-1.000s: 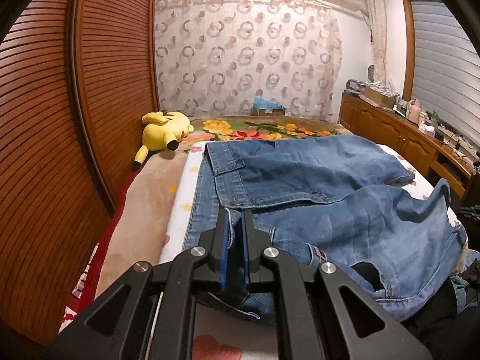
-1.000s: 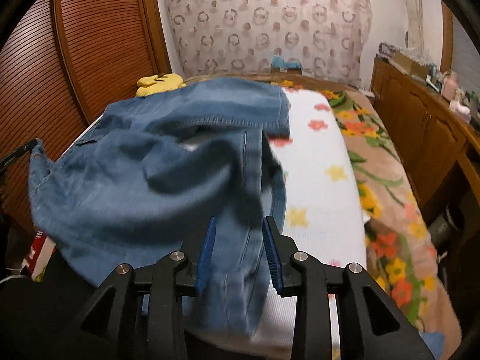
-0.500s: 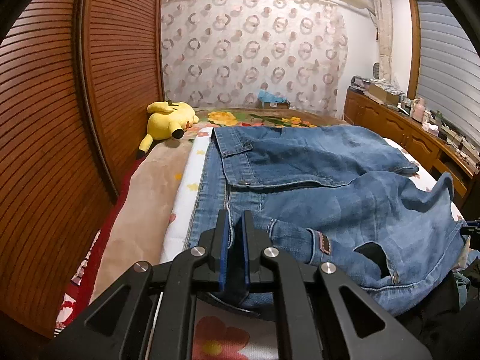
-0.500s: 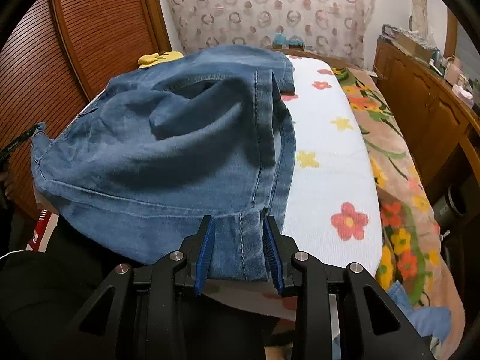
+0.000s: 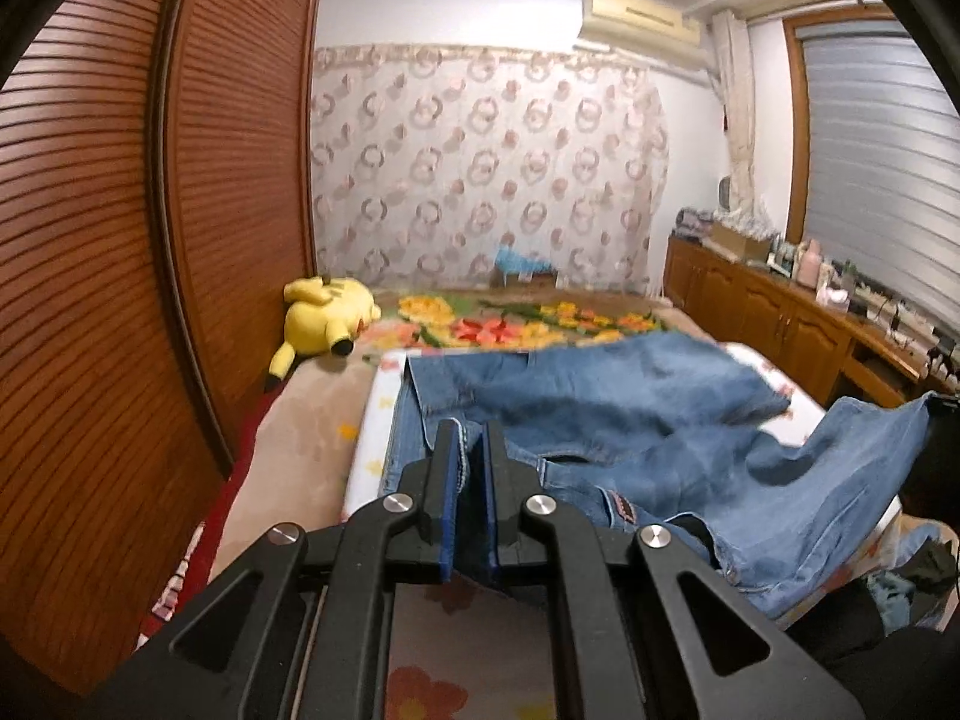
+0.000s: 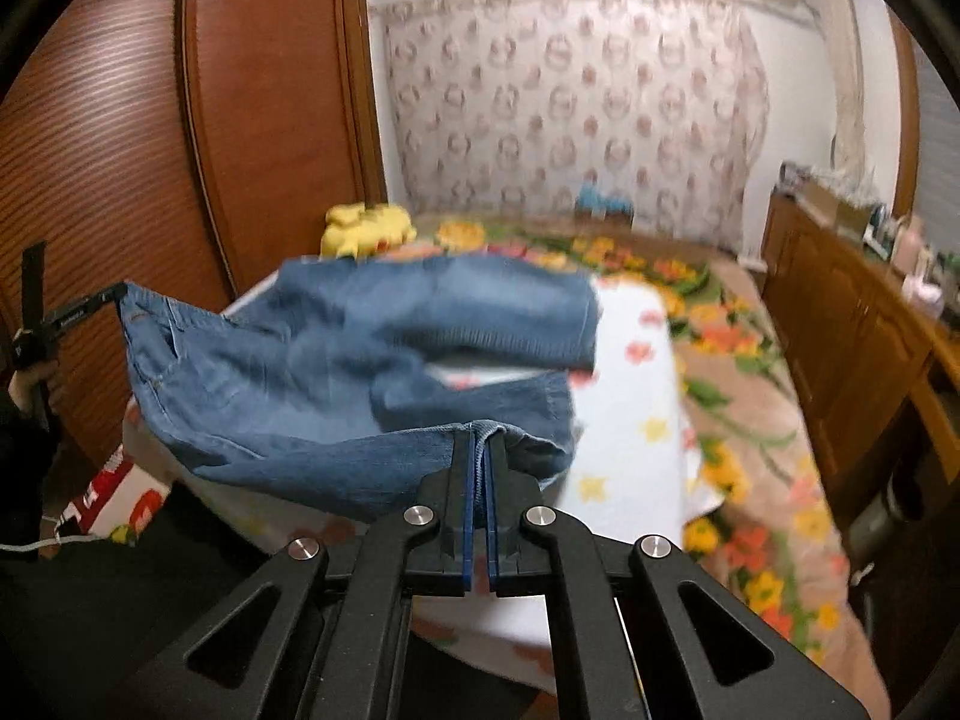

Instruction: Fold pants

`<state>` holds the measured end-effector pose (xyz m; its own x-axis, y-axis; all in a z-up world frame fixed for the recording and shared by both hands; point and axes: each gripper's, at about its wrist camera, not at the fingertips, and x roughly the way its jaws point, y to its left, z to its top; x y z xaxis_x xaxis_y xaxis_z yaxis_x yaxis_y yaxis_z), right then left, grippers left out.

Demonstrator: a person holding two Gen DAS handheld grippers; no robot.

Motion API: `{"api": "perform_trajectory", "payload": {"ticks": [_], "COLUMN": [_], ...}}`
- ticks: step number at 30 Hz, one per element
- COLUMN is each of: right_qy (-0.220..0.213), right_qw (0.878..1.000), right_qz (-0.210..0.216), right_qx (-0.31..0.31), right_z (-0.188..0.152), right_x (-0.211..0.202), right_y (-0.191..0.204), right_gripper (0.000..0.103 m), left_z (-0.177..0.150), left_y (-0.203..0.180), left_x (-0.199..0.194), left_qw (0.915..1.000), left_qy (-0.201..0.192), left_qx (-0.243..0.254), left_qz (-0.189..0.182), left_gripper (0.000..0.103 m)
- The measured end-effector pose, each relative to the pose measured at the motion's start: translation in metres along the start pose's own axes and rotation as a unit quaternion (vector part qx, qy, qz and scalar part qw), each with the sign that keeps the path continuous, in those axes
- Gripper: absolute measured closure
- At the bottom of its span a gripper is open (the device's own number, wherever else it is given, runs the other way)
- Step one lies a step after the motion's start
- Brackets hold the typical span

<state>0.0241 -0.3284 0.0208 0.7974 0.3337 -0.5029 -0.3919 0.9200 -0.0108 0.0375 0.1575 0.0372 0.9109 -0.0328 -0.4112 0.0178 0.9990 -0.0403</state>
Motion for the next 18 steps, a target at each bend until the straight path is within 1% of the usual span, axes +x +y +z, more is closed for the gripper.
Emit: {"api": "perform_trajectory", "payload": {"ticks": [6,10,12,18], "right_qy": [-0.056,-0.092,-0.109,-0.144], "right_qw": [0.998,0.995,0.992,0.986], "right_qz": [-0.02,-0.032,-0.039,-0.053], "right_qx": [-0.025,-0.037,-0.046,-0.066], "right_z": [0.035,0.05,0.057,0.06], "right_x": [-0.032,-0.053,-0.065,-0.09], "right_y": [-0.002,-0.003,0.001,0.01], "right_gripper": [0.101,0.102,0.102,0.102], "left_z": [0.031,0.053,0.064,0.087], "left_y": [0.001,-0.003,-0.004,-0.002], "left_x": [-0.018,-0.03,-0.038,-0.066], "left_qw": [0.999,0.9974,0.9964,0.9924], "left_qy": [-0.045,-0.072,-0.085,-0.123], "left_qx": [-0.004,0.004,0.008,0.01], "left_qz": [0.005,0.003,0.002,0.0], "left_gripper": [0.096,0.096,0.096,0.096]}}
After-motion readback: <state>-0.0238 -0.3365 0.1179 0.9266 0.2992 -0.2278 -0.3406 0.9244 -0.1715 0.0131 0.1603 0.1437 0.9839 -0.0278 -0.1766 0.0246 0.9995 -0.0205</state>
